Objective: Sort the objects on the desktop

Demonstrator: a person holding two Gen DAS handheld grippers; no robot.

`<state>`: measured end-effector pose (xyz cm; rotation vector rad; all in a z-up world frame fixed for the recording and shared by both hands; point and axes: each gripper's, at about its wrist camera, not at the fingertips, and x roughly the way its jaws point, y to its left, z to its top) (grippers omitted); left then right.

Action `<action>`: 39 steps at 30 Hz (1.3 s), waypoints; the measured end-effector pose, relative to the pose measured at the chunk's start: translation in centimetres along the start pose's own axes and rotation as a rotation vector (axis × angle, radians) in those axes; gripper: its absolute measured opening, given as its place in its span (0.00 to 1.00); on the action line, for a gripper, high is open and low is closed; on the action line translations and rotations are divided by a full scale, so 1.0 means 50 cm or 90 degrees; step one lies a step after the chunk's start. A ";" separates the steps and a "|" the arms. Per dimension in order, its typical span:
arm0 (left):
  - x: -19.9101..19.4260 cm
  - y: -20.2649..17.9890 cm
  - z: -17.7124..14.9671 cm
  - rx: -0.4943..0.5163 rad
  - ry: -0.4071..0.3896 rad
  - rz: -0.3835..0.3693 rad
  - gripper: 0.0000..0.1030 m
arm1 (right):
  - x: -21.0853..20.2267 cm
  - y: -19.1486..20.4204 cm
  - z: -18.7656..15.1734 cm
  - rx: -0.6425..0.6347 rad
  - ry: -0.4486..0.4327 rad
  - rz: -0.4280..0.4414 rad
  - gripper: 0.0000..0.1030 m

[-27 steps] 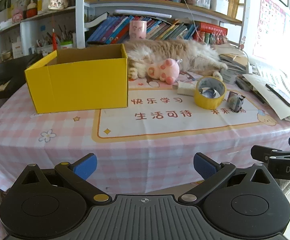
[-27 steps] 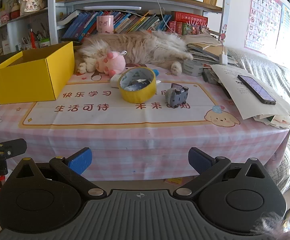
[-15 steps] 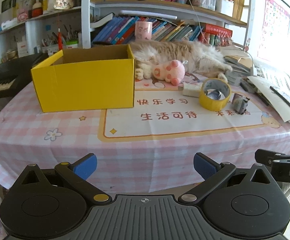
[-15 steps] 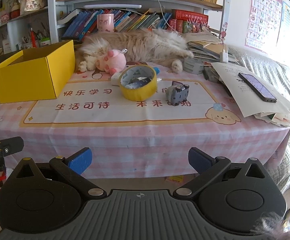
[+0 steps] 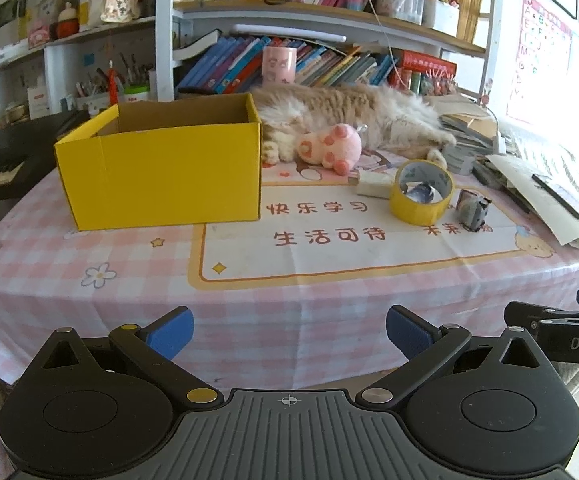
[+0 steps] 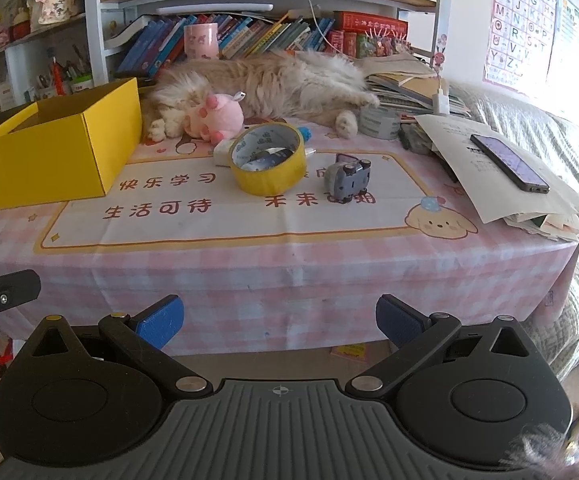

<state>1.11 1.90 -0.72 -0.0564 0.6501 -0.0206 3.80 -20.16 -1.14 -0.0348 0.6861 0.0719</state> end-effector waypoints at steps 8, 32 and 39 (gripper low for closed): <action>0.005 -0.004 0.002 0.011 -0.002 0.007 1.00 | 0.004 -0.002 0.005 0.004 0.004 -0.002 1.00; 0.003 0.008 0.003 0.004 -0.002 0.019 1.00 | 0.004 0.007 0.009 -0.018 -0.001 0.035 1.00; 0.003 0.001 0.004 0.015 -0.005 0.014 1.00 | -0.004 0.008 0.007 -0.017 -0.001 0.017 1.00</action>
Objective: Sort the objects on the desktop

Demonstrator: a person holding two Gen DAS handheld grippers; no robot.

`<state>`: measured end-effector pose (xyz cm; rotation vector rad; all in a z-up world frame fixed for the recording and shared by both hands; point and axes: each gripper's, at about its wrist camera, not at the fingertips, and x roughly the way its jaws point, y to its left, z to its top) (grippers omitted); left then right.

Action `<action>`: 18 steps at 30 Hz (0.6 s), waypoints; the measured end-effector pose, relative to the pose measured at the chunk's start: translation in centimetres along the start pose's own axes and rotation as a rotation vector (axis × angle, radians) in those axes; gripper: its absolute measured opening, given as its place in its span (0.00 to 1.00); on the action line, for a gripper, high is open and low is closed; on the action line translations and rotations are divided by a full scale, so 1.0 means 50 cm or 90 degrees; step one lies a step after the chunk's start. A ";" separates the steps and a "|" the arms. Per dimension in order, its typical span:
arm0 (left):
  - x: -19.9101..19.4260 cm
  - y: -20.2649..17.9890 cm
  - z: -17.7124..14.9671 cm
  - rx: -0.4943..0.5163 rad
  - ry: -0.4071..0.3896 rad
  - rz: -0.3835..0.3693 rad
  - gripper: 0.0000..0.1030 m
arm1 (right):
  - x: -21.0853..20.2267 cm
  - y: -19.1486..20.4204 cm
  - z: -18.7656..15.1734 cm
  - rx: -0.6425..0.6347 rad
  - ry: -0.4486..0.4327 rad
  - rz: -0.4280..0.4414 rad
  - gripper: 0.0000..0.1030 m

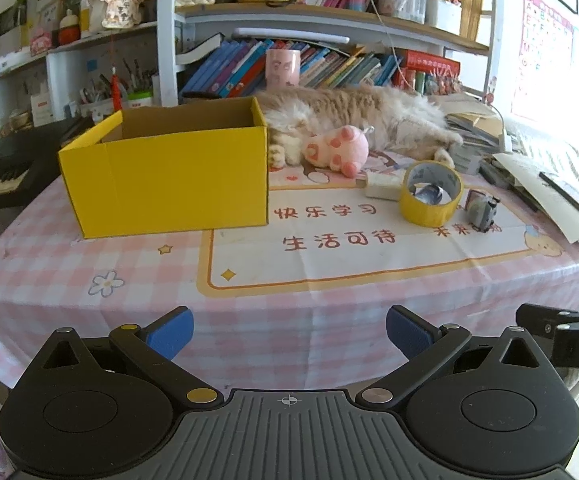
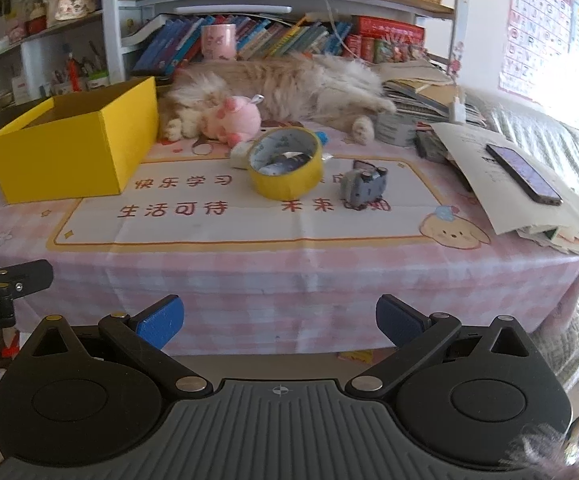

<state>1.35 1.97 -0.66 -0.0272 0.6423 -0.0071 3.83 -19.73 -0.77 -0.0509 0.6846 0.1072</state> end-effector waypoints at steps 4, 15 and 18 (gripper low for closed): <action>0.010 -0.014 0.003 0.012 0.008 -0.010 1.00 | -0.001 -0.013 -0.002 0.015 0.008 -0.017 1.00; 0.030 -0.051 0.012 0.049 0.012 -0.047 1.00 | 0.007 -0.040 -0.001 0.035 0.013 -0.029 1.00; 0.036 -0.064 0.018 0.064 0.008 -0.038 1.00 | 0.014 -0.046 0.005 0.035 0.008 -0.026 1.00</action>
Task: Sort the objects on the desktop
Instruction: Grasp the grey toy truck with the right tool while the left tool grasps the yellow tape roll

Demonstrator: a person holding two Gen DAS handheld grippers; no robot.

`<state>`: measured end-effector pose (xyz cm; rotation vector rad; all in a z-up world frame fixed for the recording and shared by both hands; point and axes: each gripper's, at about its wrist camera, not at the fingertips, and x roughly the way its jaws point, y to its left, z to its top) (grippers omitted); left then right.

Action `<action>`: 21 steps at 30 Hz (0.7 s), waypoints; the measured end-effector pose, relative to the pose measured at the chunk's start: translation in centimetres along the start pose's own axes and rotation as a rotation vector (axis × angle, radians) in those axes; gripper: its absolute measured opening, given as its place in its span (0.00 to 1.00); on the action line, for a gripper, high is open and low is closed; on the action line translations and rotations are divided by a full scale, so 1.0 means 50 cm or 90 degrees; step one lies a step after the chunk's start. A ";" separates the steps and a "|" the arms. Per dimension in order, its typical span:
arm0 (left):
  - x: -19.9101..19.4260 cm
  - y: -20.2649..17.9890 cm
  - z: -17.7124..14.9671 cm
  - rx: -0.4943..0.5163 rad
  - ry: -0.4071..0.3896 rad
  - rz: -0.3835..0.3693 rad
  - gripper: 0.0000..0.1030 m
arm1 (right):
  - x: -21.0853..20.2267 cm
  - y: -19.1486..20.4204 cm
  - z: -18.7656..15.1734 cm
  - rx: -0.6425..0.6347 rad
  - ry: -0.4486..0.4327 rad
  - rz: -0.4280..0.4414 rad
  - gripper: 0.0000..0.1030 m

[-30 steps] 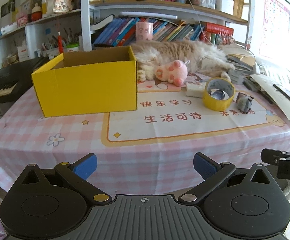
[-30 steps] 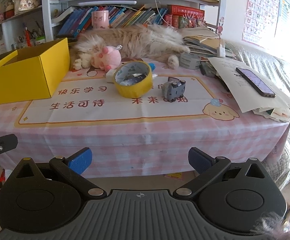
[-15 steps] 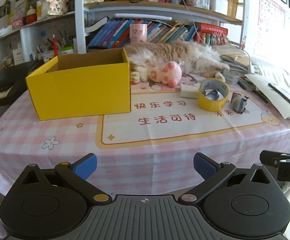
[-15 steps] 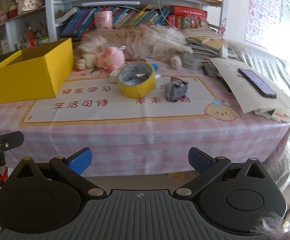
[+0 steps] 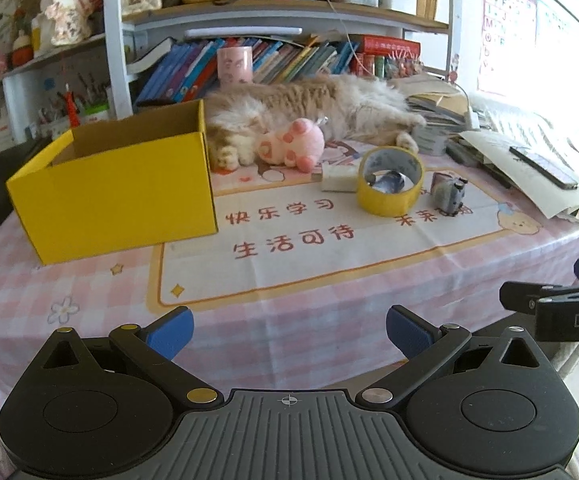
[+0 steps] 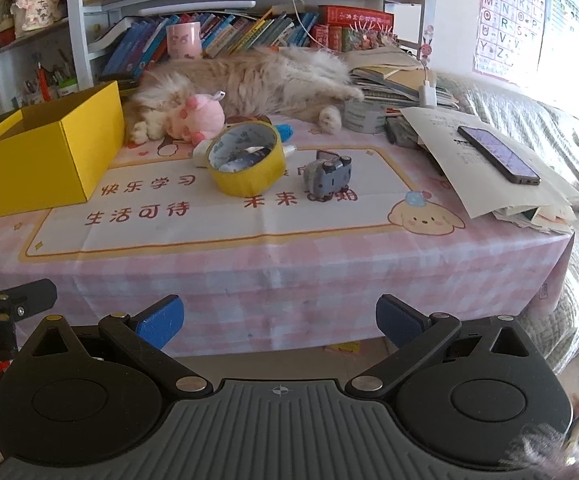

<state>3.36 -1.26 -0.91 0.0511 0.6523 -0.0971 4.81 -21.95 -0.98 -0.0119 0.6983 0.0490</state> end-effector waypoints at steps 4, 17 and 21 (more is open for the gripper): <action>0.015 -0.013 0.012 0.002 0.001 -0.017 1.00 | 0.012 -0.010 0.011 -0.007 -0.005 0.002 1.00; 0.090 -0.096 0.057 0.028 0.017 -0.037 1.00 | 0.079 -0.068 0.066 -0.046 0.016 0.016 1.00; 0.124 -0.122 0.081 0.033 0.018 -0.036 1.00 | 0.110 -0.094 0.089 -0.058 0.027 0.022 1.00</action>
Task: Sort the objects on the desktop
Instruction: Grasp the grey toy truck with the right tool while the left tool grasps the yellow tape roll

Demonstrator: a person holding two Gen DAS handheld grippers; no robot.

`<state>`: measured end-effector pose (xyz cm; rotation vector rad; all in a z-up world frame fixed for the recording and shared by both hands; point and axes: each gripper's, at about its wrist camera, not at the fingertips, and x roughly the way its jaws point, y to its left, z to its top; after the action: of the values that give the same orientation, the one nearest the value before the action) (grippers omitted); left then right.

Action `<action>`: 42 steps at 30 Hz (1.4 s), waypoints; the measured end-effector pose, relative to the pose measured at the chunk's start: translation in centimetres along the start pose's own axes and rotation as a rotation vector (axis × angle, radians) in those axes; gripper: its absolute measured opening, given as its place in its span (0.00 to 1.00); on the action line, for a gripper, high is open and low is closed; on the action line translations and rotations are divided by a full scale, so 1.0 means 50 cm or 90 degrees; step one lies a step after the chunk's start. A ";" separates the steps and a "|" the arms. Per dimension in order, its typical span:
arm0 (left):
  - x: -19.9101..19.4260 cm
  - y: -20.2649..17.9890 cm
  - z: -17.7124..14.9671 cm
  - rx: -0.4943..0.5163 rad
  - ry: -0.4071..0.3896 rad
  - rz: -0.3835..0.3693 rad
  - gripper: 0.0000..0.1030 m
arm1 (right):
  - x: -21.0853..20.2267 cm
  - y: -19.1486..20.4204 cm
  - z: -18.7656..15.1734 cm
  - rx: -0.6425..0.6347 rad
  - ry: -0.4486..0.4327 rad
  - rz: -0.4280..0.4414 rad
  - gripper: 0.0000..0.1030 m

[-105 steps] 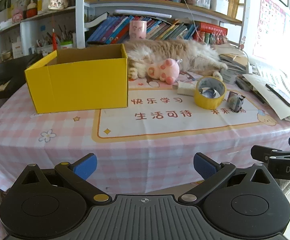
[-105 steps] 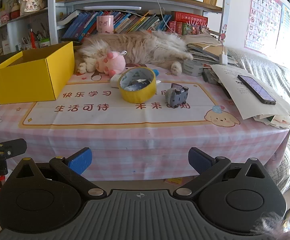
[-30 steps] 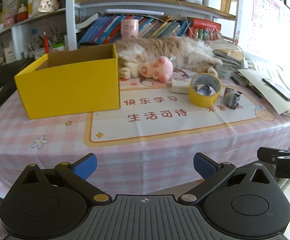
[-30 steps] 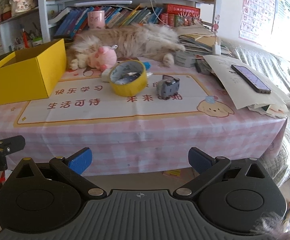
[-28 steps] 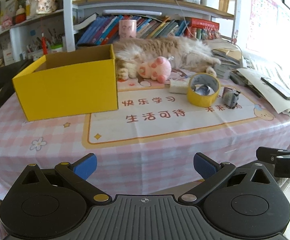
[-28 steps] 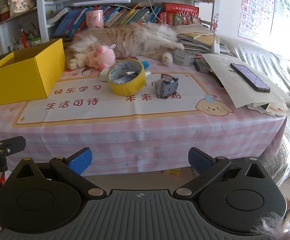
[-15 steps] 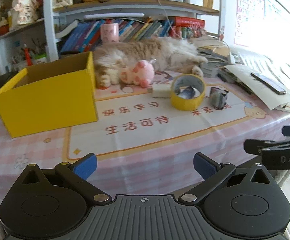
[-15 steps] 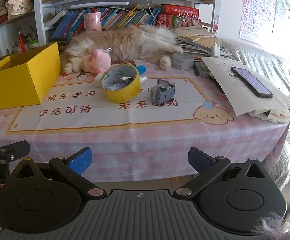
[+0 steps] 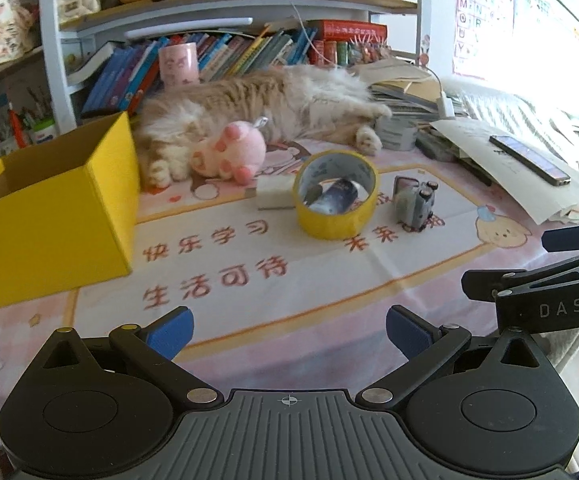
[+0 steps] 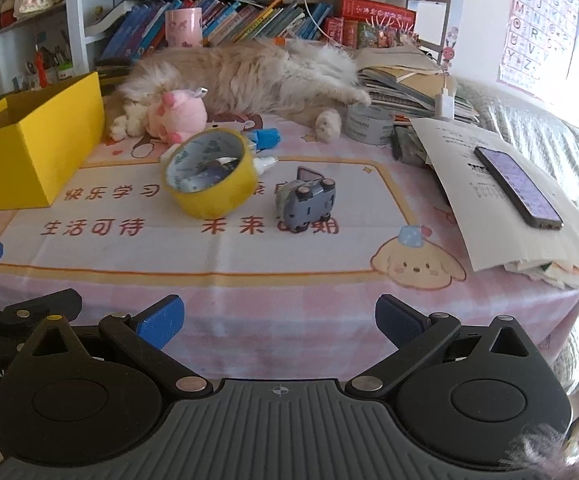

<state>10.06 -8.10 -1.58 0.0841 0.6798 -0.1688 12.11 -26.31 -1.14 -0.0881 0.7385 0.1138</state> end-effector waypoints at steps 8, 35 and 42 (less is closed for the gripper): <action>0.071 -0.033 0.054 -0.012 0.009 0.013 1.00 | 0.070 -0.066 0.058 -0.011 0.016 0.021 1.00; 0.206 -0.085 0.140 -0.037 0.074 0.050 1.00 | 0.298 -0.113 0.178 -0.124 0.088 0.167 0.67; 0.236 -0.094 0.160 -0.040 0.076 0.044 1.00 | 0.296 -0.144 0.196 -0.111 0.055 0.184 0.58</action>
<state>23.15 -15.30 -2.95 0.0576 0.8001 -0.0761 30.47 -31.18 -3.62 -0.1533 0.8245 0.4534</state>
